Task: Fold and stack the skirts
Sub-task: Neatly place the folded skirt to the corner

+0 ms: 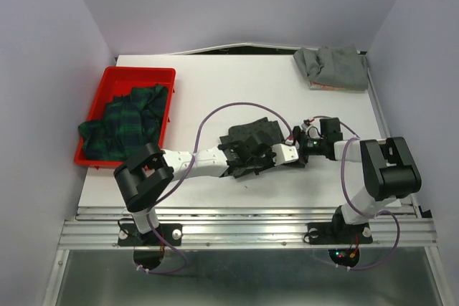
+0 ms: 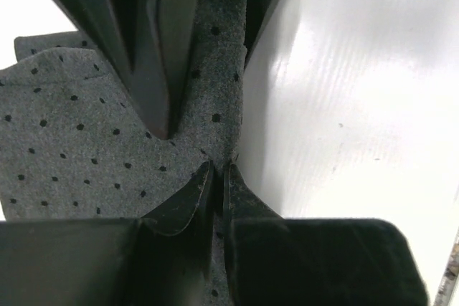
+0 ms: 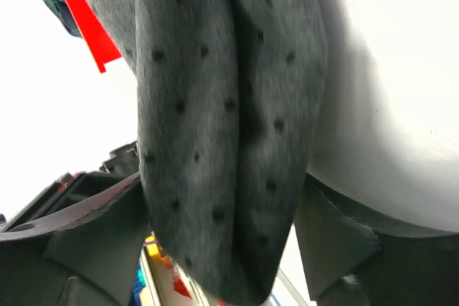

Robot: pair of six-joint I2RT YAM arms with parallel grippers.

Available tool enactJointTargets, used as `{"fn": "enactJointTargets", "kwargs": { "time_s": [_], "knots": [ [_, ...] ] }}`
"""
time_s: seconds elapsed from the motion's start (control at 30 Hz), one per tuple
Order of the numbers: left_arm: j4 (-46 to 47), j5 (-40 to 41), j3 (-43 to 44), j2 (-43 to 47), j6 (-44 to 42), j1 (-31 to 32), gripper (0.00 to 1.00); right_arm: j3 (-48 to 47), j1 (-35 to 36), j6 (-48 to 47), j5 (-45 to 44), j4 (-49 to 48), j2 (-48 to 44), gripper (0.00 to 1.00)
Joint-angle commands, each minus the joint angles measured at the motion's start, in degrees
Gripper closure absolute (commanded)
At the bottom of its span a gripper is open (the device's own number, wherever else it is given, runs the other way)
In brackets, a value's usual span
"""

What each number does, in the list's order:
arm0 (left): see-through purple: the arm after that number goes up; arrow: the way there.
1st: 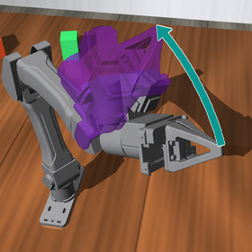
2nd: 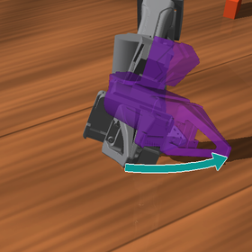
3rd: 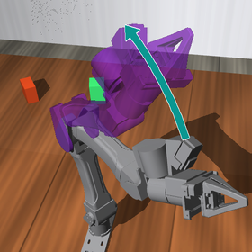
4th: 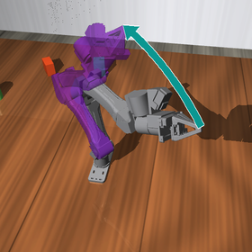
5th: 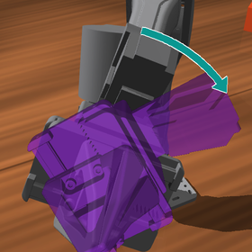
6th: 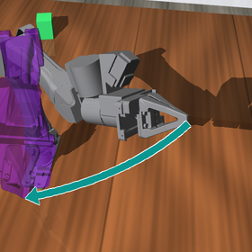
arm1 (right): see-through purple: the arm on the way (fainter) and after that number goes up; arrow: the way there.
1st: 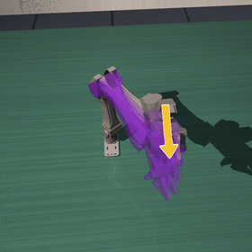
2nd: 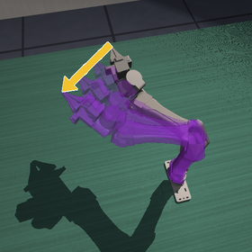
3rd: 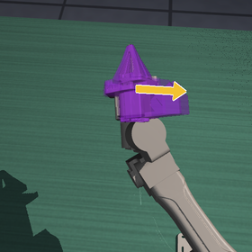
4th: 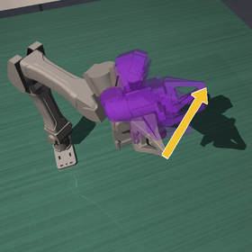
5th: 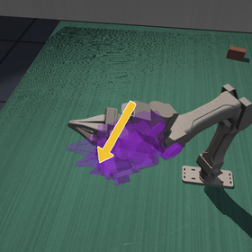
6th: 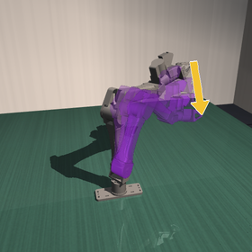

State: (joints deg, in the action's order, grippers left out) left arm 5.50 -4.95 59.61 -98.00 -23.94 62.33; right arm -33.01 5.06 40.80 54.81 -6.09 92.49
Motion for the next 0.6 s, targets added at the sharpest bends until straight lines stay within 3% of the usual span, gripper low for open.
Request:
{"fn": "enactJointTargets", "kwargs": {
  "time_s": [0.0, 0.03, 0.13, 0.33, 0.57],
  "knots": [
    [3.2, -1.3, 2.6, -0.3, 0.6, -0.8, 1.00, 0.2, 0.1, 1.1, 0.0, -4.5, 0.4, 0.28],
    [3.4, -1.4, 2.6, -0.4, 0.6, -0.8, 1.00, 0.2, 0.6, 1.0, 0.2, -4.8, 0.7, 0.34],
    [4.0, -1.8, 2.6, -0.4, 0.7, -1.1, 1.00, 0.1, 0.7, 1.0, -0.4, -6.0, 0.9, 0.37],
    [4.1, -2.4, 2.9, -0.5, 1.1, -1.1, 1.00, -0.9, 1.7, 1.8, -1.5, -6.8, 2.9, 0.24],
    [4.3, -3.2, 3.3, -0.8, 1.3, -1.2, 1.00, 0.7, 2.3, 5.6, -3.1, -15.3, 3.4, 0.28]
  ]
}}
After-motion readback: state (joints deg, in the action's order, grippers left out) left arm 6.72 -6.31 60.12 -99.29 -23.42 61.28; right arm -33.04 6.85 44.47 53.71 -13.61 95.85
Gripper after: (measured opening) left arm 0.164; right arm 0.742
